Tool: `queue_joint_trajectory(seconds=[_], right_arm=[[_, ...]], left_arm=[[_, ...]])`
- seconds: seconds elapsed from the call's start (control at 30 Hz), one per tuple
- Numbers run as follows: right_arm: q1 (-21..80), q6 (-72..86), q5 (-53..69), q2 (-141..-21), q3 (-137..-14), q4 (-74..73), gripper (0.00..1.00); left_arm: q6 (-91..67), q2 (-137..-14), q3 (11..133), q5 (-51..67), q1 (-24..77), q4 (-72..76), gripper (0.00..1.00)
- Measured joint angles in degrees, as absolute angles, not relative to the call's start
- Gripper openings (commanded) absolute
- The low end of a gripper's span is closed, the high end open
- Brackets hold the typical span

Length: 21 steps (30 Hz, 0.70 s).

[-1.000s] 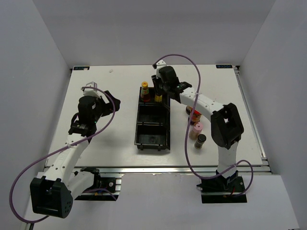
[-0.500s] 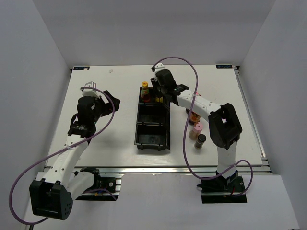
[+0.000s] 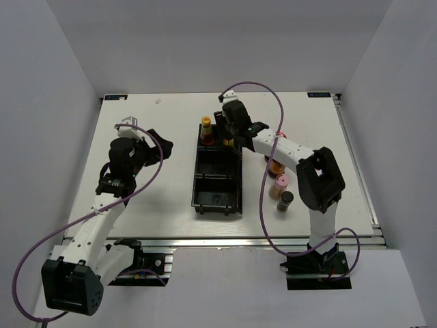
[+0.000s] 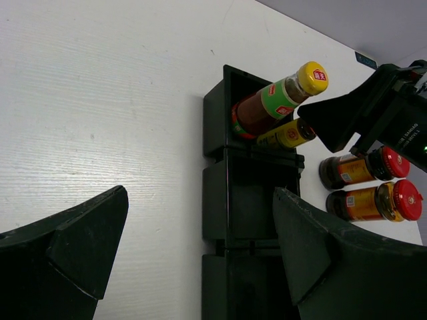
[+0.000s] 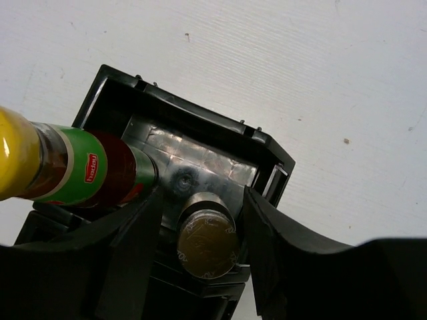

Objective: Organize the condiment bottles

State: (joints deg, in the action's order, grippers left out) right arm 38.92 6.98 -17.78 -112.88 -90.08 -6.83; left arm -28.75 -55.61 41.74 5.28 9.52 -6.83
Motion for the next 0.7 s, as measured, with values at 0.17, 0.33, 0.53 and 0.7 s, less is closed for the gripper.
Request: queue_joint_trajectory(seconds=[0.17,0.33,0.53,0.7], right_arm=[[39.1,7.6,-18.1,-112.5,-89.6,-6.7,0.72],[39.1,8.4,-18.7,-111.3,-89.1,-6.7,0.89],[39.1,8.6,-20.3,-107.4,-89.1,-6.7,0.89],[39.1,9.0,-24.3,-101.4,-88.3,-7.6,0.89]], left_arm=[[-29.4,-55.3,41.7,5.6,9.5,-6.8,0.98],[-29.8,-54.6,41.7,5.8,9.5,-6.9,0.98],[-30.5,-54.0,41.9,6.1,9.5,-7.6,0.98],[-30.9,-54.8,43.9,6.6,9.5,-9.9,0.98]])
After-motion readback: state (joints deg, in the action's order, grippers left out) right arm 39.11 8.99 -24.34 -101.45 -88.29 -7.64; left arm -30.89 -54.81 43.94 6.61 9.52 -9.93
